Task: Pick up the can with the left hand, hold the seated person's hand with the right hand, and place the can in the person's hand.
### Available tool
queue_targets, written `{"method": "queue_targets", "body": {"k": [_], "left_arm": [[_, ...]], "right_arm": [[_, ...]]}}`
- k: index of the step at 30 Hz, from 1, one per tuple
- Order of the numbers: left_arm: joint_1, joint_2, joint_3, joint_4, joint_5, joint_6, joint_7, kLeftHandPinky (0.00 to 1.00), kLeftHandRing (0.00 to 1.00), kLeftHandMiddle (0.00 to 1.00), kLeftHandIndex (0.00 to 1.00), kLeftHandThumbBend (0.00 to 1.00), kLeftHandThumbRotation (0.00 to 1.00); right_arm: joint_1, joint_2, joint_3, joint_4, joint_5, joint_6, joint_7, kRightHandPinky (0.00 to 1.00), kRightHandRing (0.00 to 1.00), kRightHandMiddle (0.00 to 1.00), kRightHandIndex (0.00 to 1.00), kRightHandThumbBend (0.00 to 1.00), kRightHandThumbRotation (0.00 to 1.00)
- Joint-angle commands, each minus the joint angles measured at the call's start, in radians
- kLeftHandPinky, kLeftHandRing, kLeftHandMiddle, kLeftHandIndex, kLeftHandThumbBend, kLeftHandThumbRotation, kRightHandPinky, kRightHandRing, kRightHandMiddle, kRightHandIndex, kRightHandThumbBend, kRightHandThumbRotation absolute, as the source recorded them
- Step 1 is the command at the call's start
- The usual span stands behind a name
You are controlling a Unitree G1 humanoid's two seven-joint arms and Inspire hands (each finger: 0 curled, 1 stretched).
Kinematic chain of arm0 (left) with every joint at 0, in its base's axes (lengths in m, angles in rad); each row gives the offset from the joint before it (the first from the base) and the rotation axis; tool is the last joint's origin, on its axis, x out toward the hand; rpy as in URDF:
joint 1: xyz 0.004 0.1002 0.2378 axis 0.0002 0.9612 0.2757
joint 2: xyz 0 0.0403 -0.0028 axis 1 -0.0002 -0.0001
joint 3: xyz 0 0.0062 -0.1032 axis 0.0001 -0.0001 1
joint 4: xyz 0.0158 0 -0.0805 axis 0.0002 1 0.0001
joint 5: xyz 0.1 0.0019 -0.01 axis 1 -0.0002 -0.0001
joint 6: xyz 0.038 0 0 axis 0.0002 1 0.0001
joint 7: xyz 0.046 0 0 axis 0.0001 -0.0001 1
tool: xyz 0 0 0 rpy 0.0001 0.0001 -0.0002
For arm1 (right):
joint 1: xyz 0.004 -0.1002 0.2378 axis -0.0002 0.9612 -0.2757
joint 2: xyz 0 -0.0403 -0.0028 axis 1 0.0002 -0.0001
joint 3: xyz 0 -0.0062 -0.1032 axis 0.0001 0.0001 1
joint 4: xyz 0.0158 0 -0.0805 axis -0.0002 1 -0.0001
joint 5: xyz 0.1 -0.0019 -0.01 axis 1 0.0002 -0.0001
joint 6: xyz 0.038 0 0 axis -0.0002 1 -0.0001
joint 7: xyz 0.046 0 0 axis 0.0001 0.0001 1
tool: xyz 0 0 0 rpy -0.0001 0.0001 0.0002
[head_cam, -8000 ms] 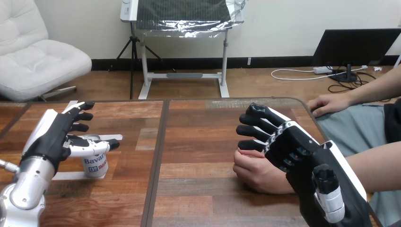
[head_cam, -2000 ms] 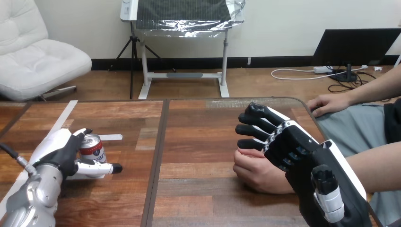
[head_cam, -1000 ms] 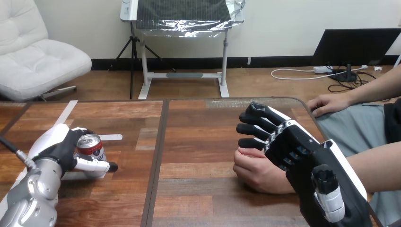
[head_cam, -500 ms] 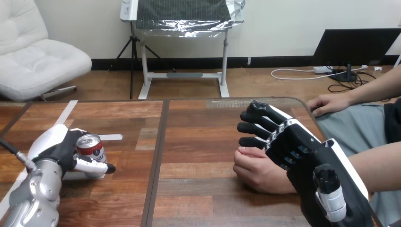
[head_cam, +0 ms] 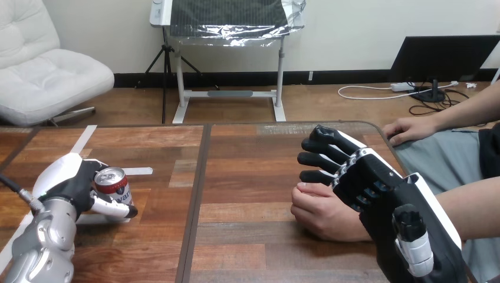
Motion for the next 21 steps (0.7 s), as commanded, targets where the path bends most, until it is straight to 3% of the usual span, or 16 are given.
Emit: {"method": "queue_targets", "body": {"k": [1,14,21], "left_arm": [[-0.079,-0.002,-0.005,-0.022,0.015,-0.001,0.029,0.52,0.68,0.73,0.72,0.77,0.08],[-0.077,-0.011,0.012,-0.026,-0.008,-0.007,0.054,0.40,0.54,0.63,0.68,0.76,0.00],[-0.075,-0.014,0.015,-0.023,-0.014,-0.019,0.072,0.41,0.54,0.62,0.66,0.75,0.00]], "right_arm": [[-0.032,-0.005,-0.009,-0.040,0.011,-0.001,-0.005,0.78,0.84,0.86,0.86,0.95,0.87],[-0.034,-0.004,-0.007,-0.041,0.009,0.002,-0.007,0.78,0.84,0.86,0.86,0.95,0.87],[-0.036,-0.003,-0.007,-0.036,0.010,-0.002,-0.005,0.78,0.84,0.86,0.86,0.95,0.87]]}}
